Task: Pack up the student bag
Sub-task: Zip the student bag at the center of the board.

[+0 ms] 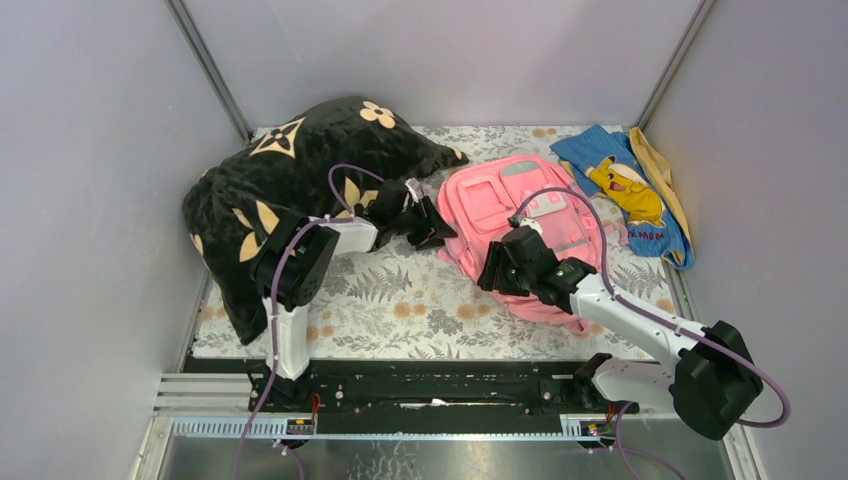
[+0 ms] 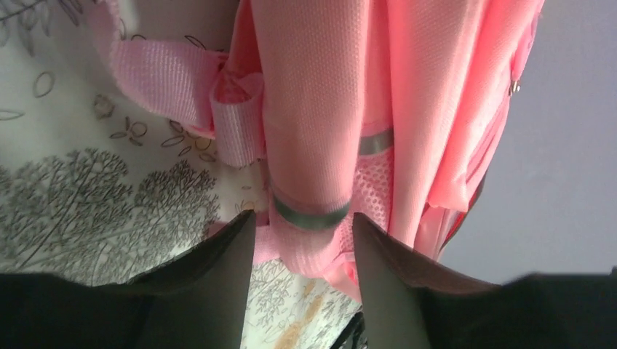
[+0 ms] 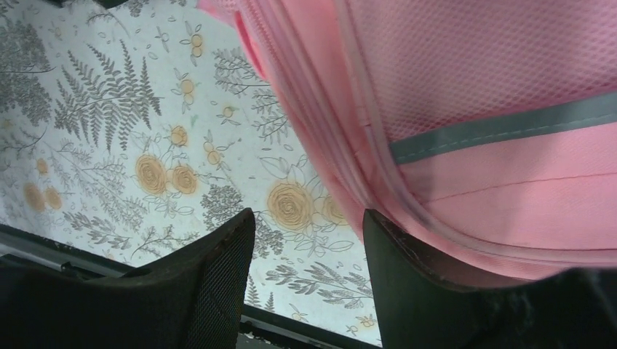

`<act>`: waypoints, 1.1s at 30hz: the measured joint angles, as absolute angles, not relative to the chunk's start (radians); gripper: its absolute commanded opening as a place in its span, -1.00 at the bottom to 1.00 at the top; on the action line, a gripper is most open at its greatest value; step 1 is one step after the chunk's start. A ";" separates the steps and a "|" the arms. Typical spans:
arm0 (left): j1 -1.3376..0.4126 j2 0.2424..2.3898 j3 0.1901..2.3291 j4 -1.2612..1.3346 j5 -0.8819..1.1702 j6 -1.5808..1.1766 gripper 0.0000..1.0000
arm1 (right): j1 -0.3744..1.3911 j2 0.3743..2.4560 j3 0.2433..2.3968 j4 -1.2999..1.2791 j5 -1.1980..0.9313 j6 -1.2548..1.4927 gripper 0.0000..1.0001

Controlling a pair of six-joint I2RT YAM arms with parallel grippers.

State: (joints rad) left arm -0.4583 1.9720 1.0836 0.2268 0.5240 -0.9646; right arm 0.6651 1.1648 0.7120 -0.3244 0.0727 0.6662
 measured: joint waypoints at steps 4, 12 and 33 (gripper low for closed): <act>-0.469 2.040 1.090 0.311 0.557 -1.007 -1.00 | 0.721 1.176 0.707 -0.288 0.094 0.698 0.13; -0.493 1.955 1.121 0.198 0.520 -1.014 -1.00 | 0.830 1.238 0.707 -0.234 0.169 0.744 0.17; -0.537 1.821 1.166 0.024 0.455 -0.996 -1.00 | 0.879 1.445 0.727 -0.046 0.396 0.849 0.21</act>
